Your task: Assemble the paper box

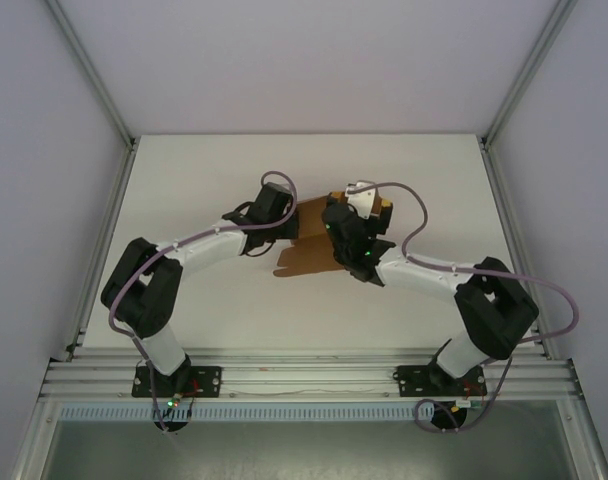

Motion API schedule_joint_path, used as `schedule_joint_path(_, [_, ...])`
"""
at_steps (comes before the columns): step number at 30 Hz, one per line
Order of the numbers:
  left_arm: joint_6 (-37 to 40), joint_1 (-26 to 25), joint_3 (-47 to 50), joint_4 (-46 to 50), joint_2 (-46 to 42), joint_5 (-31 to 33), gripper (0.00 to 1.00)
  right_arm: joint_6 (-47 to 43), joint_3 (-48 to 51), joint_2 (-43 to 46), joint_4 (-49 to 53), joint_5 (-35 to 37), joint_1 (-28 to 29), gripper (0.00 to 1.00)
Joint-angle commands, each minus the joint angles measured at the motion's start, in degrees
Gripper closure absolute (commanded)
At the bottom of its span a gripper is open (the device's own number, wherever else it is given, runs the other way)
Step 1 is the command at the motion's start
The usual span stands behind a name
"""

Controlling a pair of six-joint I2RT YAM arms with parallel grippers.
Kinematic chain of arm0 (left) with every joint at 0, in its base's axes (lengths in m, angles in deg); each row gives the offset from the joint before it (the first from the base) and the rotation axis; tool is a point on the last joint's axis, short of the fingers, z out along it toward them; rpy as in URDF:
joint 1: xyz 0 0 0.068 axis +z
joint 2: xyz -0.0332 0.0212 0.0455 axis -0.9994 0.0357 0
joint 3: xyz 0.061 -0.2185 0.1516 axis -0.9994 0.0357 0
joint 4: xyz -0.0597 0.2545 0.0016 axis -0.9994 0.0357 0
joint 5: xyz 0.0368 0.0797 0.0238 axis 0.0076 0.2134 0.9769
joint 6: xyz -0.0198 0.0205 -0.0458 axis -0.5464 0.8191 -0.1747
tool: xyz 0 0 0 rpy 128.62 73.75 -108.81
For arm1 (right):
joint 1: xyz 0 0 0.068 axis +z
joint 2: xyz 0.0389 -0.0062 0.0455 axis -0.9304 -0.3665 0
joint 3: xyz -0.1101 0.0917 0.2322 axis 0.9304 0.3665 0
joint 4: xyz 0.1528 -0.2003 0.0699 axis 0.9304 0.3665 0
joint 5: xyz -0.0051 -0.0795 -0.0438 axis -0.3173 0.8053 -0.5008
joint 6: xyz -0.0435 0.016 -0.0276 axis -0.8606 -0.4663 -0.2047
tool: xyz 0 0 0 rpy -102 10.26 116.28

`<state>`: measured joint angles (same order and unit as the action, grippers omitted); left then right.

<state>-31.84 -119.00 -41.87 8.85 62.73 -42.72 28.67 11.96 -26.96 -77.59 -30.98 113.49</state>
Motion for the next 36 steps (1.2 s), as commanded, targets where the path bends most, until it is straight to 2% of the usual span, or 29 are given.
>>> schedule_joint_path(1, [0.6, -1.9, 1.1, -5.2, -4.1, -0.1, 1.00, 0.5, 0.4, 3.1, 2.6, 1.6, 0.7, 0.00])
schedule_joint_path(6, [0.9, -1.4, 2.5, -6.1, -5.8, 2.4, 1.00, -1.2, 5.1, 14.9, 12.9, -4.9, 0.5, 0.00])
schedule_joint_path(10, [1.0, -0.8, 4.6, -8.6, -7.6, 2.9, 1.00, 3.2, 8.8, 26.3, 24.6, -11.5, -1.0, 0.00])
schedule_joint_path(15, [2.3, -0.4, 7.1, -12.3, -10.0, 3.2, 1.00, 10.9, 16.4, 39.8, 28.1, -33.1, -10.6, 0.00])
schedule_joint_path(17, [1.7, -0.4, 8.2, -14.5, -11.0, 3.4, 1.00, 13.9, 19.2, 42.8, 26.4, -44.8, -16.0, 0.00])
schedule_joint_path(20, [1.0, -0.2, 9.2, -16.6, -12.1, 3.3, 1.00, 17.3, 22.4, 44.0, 21.5, -56.0, -21.3, 0.00])
schedule_joint_path(23, [0.7, -0.1, 9.7, -18.1, -13.1, 3.1, 1.00, 17.9, 22.4, 42.0, 20.2, -58.0, -22.6, 0.07])
schedule_joint_path(29, [1.3, -0.2, 11.2, -19.4, -14.5, 2.3, 1.00, 18.2, 22.2, 37.8, 16.0, -56.4, -23.5, 0.08])
schedule_joint_path(34, [2.0, -0.1, 11.4, -18.9, -14.4, 2.2, 1.00, 16.9, 21.2, 38.3, 14.2, -56.4, -23.6, 0.08])
schedule_joint_path(36, [1.8, -0.1, 11.6, -19.0, -14.3, 2.2, 1.00, 16.4, 20.6, 38.4, 15.0, -56.3, -23.6, 0.12])
